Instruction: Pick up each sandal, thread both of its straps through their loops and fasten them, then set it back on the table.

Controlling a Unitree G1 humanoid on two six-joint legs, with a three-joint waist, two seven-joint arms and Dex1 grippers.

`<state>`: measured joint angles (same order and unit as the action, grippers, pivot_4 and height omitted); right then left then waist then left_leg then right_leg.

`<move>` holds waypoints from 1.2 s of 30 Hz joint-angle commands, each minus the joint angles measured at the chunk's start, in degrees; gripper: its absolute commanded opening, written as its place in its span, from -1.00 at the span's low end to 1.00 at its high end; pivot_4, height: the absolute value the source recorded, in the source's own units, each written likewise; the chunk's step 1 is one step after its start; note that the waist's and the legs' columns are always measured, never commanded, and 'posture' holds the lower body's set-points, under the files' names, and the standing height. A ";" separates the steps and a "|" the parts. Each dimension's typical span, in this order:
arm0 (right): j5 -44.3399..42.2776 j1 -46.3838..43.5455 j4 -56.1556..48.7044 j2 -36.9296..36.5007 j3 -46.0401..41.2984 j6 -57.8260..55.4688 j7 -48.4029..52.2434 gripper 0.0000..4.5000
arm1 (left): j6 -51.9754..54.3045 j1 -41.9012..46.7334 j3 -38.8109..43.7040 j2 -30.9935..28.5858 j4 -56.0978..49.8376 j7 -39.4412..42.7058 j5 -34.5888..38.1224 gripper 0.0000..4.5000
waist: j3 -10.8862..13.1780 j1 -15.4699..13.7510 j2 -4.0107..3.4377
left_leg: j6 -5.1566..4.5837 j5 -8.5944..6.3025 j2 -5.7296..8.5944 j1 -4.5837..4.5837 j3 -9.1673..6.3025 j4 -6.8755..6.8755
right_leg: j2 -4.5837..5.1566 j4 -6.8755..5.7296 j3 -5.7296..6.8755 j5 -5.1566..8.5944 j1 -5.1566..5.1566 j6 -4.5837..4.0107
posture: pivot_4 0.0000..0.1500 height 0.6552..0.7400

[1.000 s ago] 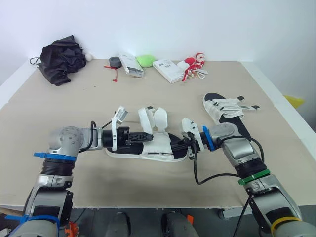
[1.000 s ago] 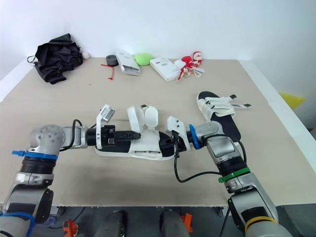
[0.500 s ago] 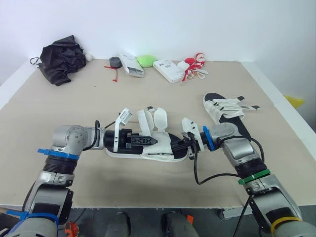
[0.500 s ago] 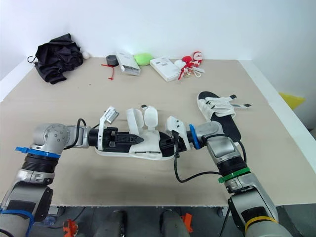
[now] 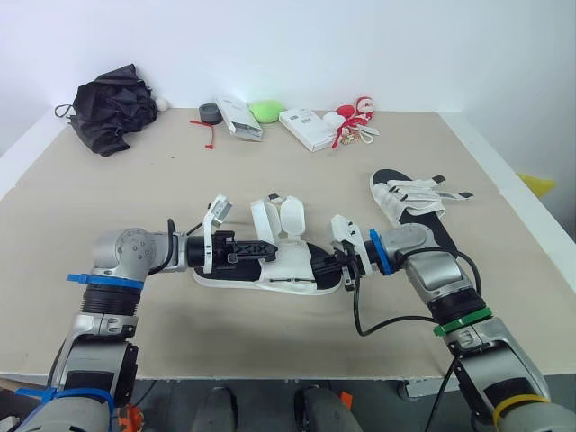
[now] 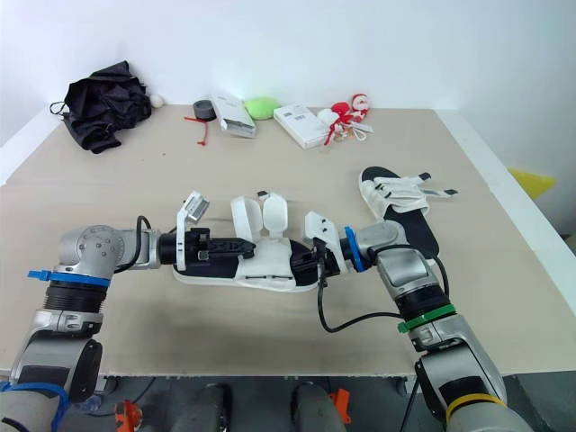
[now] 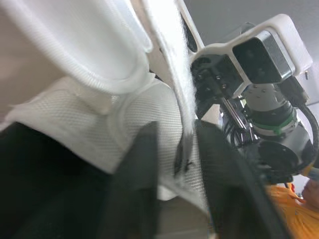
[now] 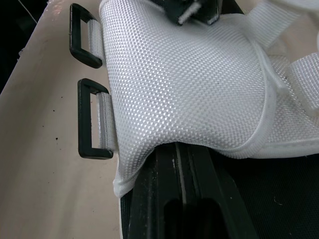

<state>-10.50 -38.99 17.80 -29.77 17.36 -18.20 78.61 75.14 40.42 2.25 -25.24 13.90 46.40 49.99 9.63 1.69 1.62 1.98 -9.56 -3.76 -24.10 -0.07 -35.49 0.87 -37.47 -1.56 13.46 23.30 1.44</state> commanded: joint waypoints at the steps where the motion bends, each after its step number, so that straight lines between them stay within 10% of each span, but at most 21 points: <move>1: 2.00 0.91 1.25 -0.26 1.67 -0.74 -0.33 -1.00 | 0.42 0.21 1.33 0.64 -2.29 -0.34 0.49 -0.99 | 0.00 0.00 0.00 | 0.00 0.00 0.00 0.00 0.00 0.00 | 0.00 0.00 0.00 0.00 0.00 0.00 | 1.00 1.00; 36: 1.72 1.90 0.09 0.02 1.68 -1.39 -0.78 -1.00 | -4.67 -5.34 -9.87 -5.10 -16.97 7.01 -3.21 -0.99 | 0.00 0.08 0.00 | 0.00 0.00 0.00 0.01 0.00 0.01 | 0.00 0.00 -0.01 0.03 0.00 -0.04 | 1.00 1.00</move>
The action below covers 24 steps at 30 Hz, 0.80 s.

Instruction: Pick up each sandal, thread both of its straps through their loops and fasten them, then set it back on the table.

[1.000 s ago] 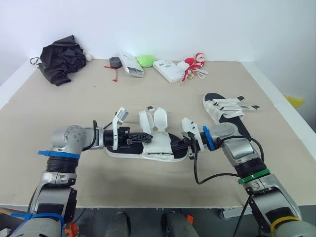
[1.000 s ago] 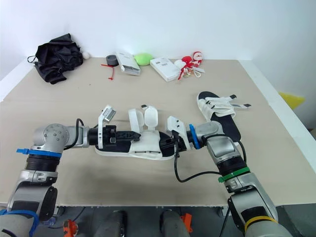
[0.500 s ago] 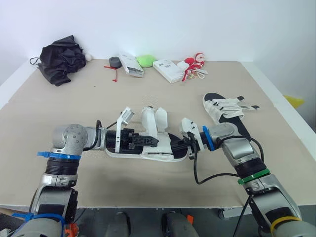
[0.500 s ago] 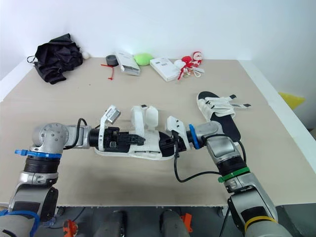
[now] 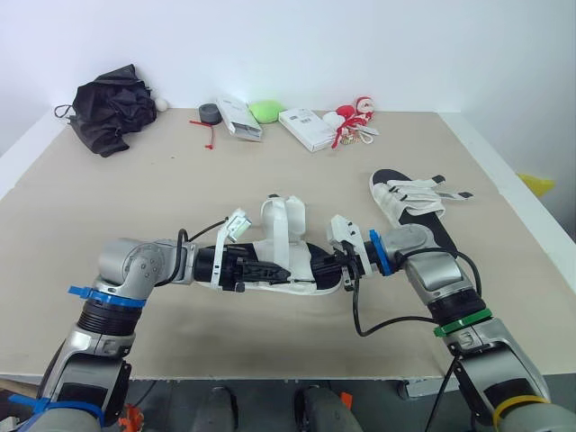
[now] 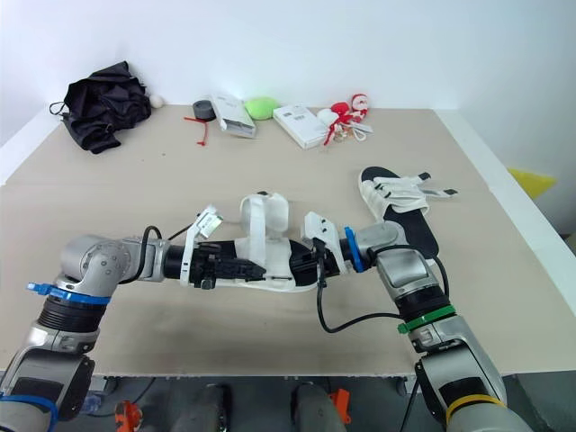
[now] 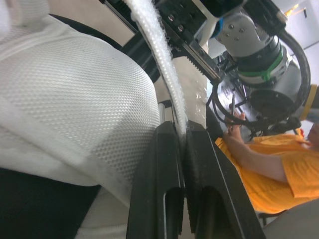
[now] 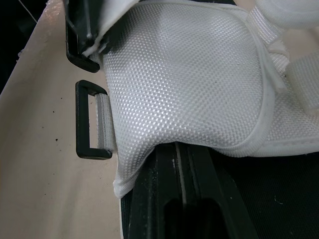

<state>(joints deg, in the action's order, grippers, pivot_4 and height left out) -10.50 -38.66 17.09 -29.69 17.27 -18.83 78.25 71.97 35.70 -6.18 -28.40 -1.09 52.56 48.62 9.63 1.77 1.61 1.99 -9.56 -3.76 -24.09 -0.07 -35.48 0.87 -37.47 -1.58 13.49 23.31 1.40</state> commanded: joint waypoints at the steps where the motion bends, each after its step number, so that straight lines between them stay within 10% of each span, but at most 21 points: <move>1: 1.72 1.58 0.79 -0.04 1.78 -0.73 -0.40 -1.00 | -1.90 -0.66 -1.63 -2.50 -2.48 1.19 -2.12 -0.99 | 0.00 0.01 0.00 | 0.00 0.00 0.00 0.00 0.00 0.00 | 0.00 0.00 0.00 0.00 0.00 0.00 | 1.00 1.00; 18: 2.06 1.20 1.54 0.69 2.09 0.03 -0.35 -1.00 | -8.89 -5.35 -6.00 -4.07 -9.41 1.51 -6.69 -0.99 | -0.01 0.21 -0.01 | -0.01 0.00 -0.02 0.05 0.00 0.08 | -0.03 0.00 -0.01 0.07 0.01 -0.11 | 1.00 1.00; 24: 2.05 1.17 1.65 0.61 1.96 0.00 -0.22 -1.00 | -9.85 -4.97 -4.84 -2.53 -8.79 -0.26 -7.50 0.00 | -0.02 0.19 0.00 | -0.02 0.00 -0.01 0.06 0.01 0.03 | -0.03 0.00 -0.03 0.09 -0.02 -0.16 | 1.00 1.00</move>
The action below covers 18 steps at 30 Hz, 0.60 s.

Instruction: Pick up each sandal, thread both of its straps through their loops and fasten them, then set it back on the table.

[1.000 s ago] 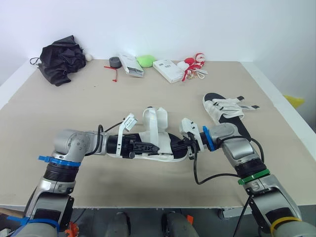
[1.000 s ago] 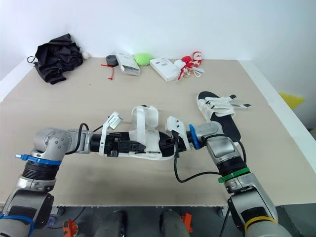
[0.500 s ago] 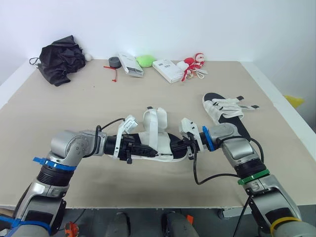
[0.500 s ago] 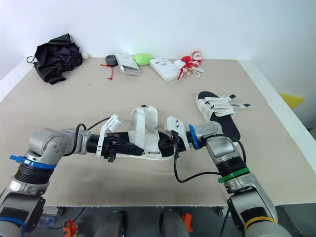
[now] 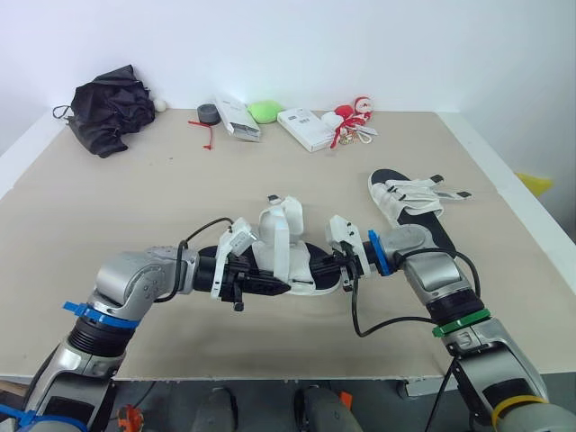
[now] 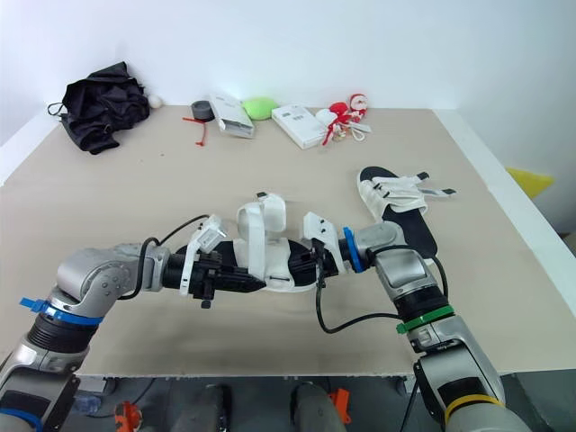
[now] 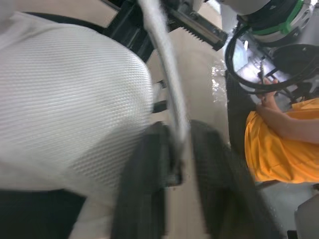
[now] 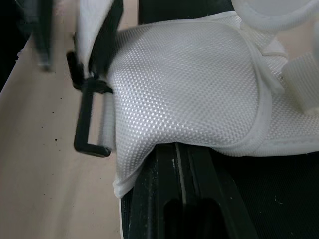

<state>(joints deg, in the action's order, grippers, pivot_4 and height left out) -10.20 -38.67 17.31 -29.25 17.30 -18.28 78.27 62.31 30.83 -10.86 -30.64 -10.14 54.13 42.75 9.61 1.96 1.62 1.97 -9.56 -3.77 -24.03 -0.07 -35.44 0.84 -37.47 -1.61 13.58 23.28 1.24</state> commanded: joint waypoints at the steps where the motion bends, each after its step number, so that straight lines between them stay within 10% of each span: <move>1: 1.75 1.09 1.61 0.19 1.89 -0.51 -0.22 -1.00 | 0.28 0.13 0.18 -0.23 0.41 -1.64 -1.24 0.12 | 0.00 0.00 0.00 | 0.00 0.00 0.01 0.01 0.00 -0.01 | 0.00 0.00 -0.01 0.01 -0.01 -0.03 | 1.00 1.00; 18: 1.74 0.86 2.22 0.62 1.93 -0.38 -0.26 -1.00 | 18.12 9.25 21.79 11.65 9.75 -15.53 16.20 0.24 | 0.02 0.57 0.04 | -0.04 0.04 0.12 0.04 -0.10 0.00 | -0.12 0.00 -0.21 -0.19 -0.02 0.26 | 1.00 1.00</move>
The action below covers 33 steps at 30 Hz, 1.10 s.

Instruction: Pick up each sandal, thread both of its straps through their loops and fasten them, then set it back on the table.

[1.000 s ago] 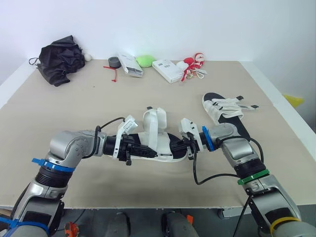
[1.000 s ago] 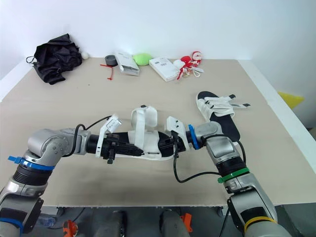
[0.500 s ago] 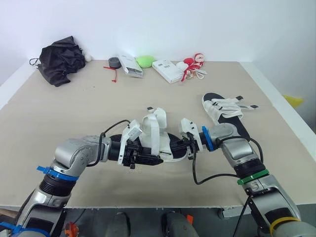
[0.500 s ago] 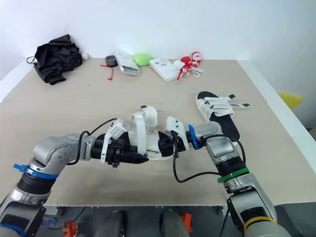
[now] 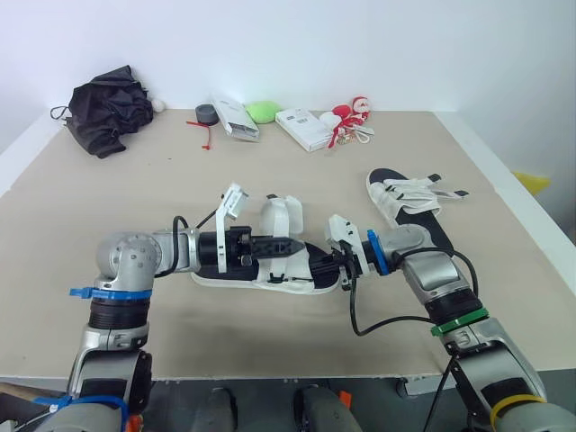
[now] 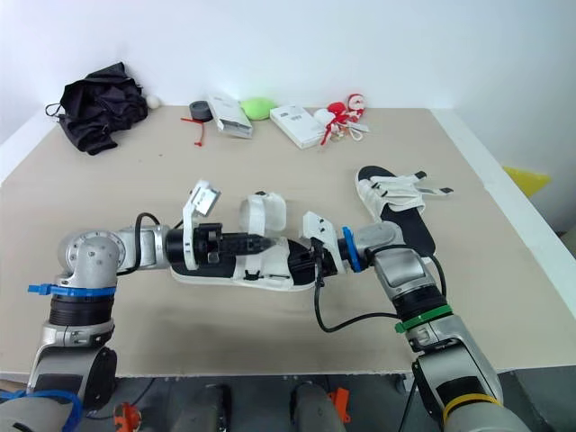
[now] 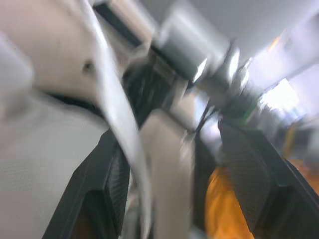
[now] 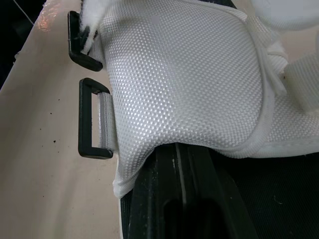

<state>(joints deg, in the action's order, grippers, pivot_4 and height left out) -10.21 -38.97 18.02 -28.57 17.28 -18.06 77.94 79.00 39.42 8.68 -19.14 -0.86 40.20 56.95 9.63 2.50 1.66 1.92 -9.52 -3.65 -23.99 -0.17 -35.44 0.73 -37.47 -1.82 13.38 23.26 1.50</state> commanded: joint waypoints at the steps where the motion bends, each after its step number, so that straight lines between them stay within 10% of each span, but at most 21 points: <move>1: 1.75 1.20 1.46 -0.05 1.93 -0.64 0.06 -1.00 | 1.68 0.46 2.26 0.09 0.38 -2.01 1.88 0.24 | 0.00 0.04 0.00 | 0.00 0.00 0.00 0.00 -0.01 0.02 | -0.01 0.00 0.00 0.00 0.00 0.00 | 1.00 1.00; 6: 1.68 1.43 1.22 -0.04 1.80 -0.80 -0.02 -1.00 | 1.49 -0.26 1.44 0.11 0.08 -3.98 0.61 0.24 | 0.00 0.04 0.00 | 0.02 0.00 0.00 0.00 -0.04 0.02 | -0.01 0.00 0.00 0.01 0.00 -0.01 | 1.00 1.00; 15: 1.53 1.60 0.96 0.04 1.77 -1.04 0.00 -1.00 | 1.36 -0.59 1.53 0.33 0.92 -5.68 0.25 -0.99 | 0.00 0.04 0.00 | 0.03 -0.01 0.00 0.00 -0.04 0.02 | -0.01 0.00 0.00 0.01 0.01 -0.02 | 1.00 1.00; 33: 1.45 1.84 0.66 0.28 1.99 -0.98 -0.01 -1.00 | -6.24 -9.21 -12.50 -8.77 -10.54 2.91 -5.75 -0.99 | 0.00 0.17 0.00 | 0.09 -0.06 -0.01 0.03 -0.03 0.08 | -0.05 0.00 -0.05 0.09 0.04 -0.11 | 1.00 1.00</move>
<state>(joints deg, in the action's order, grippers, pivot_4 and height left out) -10.38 -38.70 17.47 -28.25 17.29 -18.21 77.92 73.75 31.08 -1.89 -26.50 -9.20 41.06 52.71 9.63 2.67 1.66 2.02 -9.59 -3.66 -23.95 -0.20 -35.33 0.66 -37.46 -1.88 13.49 23.32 1.37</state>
